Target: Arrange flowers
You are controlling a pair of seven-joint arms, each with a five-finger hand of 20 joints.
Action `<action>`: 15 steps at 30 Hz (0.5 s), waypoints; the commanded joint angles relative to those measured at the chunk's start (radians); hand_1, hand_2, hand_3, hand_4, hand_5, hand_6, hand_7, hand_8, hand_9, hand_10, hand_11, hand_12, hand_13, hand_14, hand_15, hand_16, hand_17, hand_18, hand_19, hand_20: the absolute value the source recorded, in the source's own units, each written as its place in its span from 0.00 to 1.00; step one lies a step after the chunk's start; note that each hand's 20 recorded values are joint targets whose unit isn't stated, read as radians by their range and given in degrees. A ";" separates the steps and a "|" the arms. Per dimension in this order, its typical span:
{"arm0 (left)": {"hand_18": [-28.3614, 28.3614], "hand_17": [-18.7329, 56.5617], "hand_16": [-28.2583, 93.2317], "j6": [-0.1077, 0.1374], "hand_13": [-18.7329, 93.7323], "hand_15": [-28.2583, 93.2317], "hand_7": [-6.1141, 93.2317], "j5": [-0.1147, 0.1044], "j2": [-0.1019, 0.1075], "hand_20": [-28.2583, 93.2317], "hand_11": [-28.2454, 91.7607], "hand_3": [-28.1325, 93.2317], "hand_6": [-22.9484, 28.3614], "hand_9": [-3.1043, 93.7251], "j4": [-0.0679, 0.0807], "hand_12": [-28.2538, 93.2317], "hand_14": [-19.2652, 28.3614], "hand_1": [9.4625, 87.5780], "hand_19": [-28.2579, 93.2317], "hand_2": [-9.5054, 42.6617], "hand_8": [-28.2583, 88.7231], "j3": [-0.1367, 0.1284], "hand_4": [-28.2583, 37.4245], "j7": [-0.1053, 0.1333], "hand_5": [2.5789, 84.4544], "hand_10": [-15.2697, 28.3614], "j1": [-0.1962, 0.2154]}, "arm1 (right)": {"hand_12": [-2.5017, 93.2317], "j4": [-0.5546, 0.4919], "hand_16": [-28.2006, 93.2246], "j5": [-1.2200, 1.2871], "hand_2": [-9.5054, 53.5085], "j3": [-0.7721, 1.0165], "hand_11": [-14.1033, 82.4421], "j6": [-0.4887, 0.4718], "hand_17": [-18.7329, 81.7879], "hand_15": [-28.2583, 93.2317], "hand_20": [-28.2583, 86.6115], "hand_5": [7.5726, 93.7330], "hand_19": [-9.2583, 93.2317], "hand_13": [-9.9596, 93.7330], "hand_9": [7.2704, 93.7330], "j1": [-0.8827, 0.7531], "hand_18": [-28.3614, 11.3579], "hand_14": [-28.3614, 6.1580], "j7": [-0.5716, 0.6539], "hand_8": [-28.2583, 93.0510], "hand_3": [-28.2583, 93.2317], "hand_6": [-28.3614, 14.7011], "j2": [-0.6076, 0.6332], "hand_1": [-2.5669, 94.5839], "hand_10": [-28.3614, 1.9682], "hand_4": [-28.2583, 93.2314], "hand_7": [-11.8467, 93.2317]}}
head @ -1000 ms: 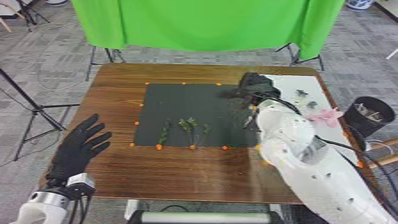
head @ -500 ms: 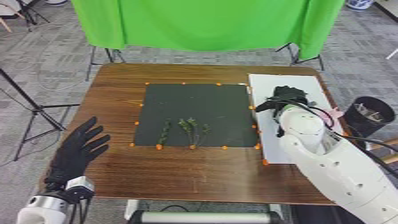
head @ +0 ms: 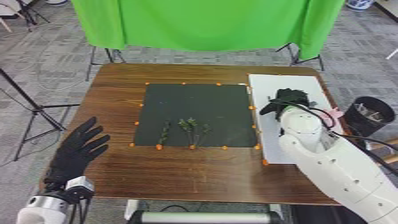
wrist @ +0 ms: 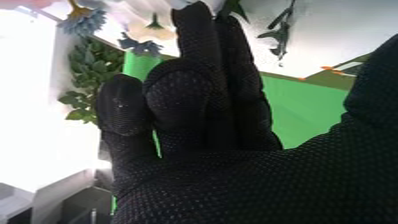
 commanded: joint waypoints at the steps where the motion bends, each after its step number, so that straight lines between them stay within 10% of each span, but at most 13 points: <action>1: 0.89 0.13 0.24 0.007 0.36 0.48 0.27 -0.005 -0.010 0.32 0.39 0.80 0.49 0.27 -0.007 0.37 0.74 0.20 0.58 0.05 0.15 -0.001 0.06 -0.004 0.28 0.62 0.012 | 0.28 -0.017 0.46 -0.011 0.06 0.024 0.46 0.044 0.64 0.86 0.78 0.59 1.00 0.82 0.74 0.017 0.20 0.64 0.014 0.16 0.84 0.52 0.025 0.18 0.48 0.03 0.40; 15: 0.89 0.13 0.24 0.006 0.36 0.48 0.27 -0.003 -0.013 0.32 0.39 0.80 0.49 0.27 -0.003 0.37 0.74 0.20 0.58 0.05 0.15 0.001 0.06 -0.014 0.28 0.61 -0.001 | 0.28 0.024 0.47 0.032 0.07 0.007 0.46 -0.038 0.64 0.86 0.78 0.60 1.00 0.82 0.74 0.046 0.20 0.64 0.045 0.15 0.85 0.53 0.018 0.22 0.49 0.04 0.40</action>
